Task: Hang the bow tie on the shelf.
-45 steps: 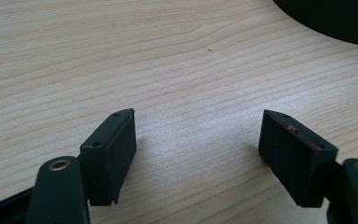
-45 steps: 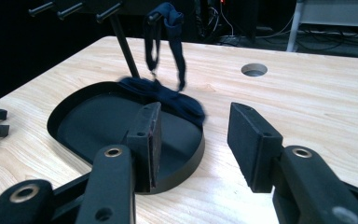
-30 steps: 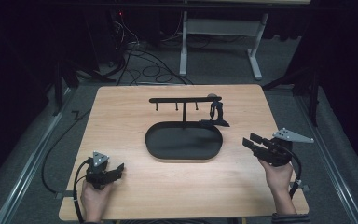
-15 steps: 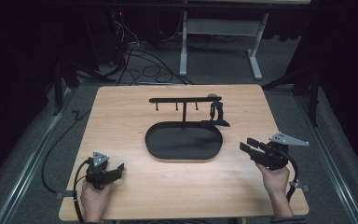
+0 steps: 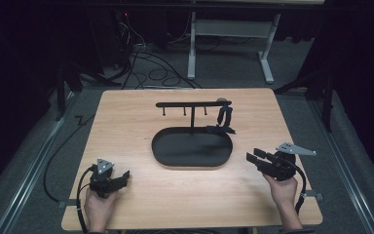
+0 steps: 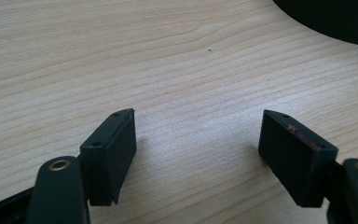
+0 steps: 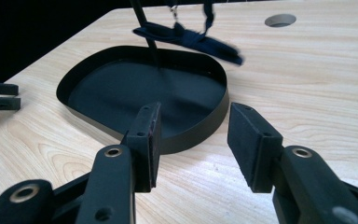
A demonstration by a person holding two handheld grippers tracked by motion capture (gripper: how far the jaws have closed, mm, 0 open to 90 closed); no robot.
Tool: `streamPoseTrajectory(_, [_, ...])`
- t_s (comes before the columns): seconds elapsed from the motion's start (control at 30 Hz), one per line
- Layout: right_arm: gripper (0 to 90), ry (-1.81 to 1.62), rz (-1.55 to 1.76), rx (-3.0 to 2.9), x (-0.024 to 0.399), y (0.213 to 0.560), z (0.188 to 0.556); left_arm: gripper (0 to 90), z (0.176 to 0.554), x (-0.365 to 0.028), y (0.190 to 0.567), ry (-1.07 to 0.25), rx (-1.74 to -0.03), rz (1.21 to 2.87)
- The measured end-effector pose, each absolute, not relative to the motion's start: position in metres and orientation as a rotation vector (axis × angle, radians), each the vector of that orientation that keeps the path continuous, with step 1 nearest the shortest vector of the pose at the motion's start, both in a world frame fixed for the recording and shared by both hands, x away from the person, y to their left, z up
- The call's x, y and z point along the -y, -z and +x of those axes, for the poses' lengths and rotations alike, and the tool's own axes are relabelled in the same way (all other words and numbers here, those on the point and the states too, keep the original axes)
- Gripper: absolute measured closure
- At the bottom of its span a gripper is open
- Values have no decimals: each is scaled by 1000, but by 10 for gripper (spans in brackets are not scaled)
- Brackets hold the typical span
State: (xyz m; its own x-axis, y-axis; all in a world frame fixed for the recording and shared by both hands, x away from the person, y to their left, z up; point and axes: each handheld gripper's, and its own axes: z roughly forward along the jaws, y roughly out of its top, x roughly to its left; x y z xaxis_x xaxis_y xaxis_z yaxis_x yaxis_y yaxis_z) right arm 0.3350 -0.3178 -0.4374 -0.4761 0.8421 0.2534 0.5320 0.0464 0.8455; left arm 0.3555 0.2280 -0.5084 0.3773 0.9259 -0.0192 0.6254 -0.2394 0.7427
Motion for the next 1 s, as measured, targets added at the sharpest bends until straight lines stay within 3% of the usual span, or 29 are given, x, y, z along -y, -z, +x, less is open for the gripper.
streamPoseTrajectory(1.0, [566,-1348,1417,-2083,299,463,340,280,356,-228,508,-571,-1334,1966])
